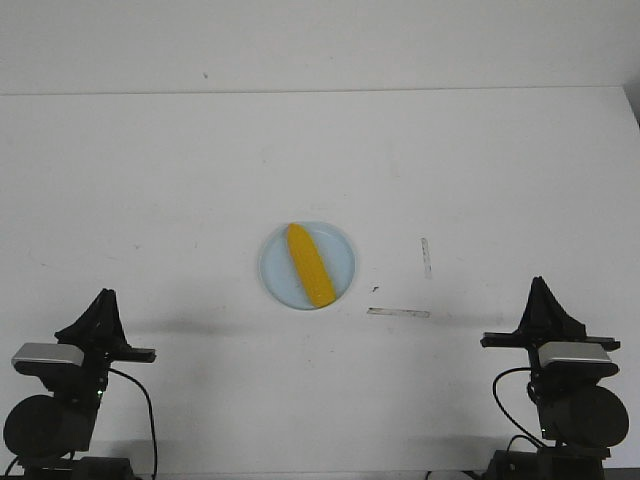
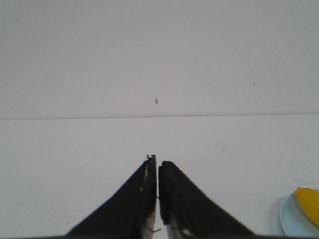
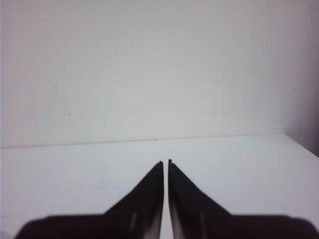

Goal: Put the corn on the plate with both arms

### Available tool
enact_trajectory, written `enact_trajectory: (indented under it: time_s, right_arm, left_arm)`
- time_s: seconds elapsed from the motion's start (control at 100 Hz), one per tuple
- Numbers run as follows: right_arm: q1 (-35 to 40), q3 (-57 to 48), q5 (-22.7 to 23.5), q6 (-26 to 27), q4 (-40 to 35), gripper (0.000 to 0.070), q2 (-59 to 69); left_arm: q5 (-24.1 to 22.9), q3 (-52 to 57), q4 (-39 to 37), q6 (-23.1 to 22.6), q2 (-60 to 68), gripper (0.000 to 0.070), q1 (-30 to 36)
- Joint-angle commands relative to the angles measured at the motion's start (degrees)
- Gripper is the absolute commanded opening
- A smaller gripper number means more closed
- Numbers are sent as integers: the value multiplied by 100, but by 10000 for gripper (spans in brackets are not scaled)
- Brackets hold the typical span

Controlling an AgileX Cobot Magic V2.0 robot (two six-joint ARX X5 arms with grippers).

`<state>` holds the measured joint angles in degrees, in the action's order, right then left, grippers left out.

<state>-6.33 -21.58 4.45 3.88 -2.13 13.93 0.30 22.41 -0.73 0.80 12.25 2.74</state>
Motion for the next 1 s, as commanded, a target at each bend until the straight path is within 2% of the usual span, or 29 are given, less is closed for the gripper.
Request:
enact_trajectory:
  time_s: [0.0,0.49,0.69,0.99]
  right_arm:
    - [-2,-22,2,72,57,15,-7]
    - [-2,-22,2,72,59,15,-7]
    - [-2,-22,2,72,63,15,-7]
    - [-2,-22,2,72,66,15,-7]
  left_arm:
    - [9,50,-66,9,-7,2,-15]
    - [9,50,-66,9,-7,2,-15]
    - [9,13,216,15,-120,1,-13]
    - [-79,-874,-634,22,-479,2,-17]
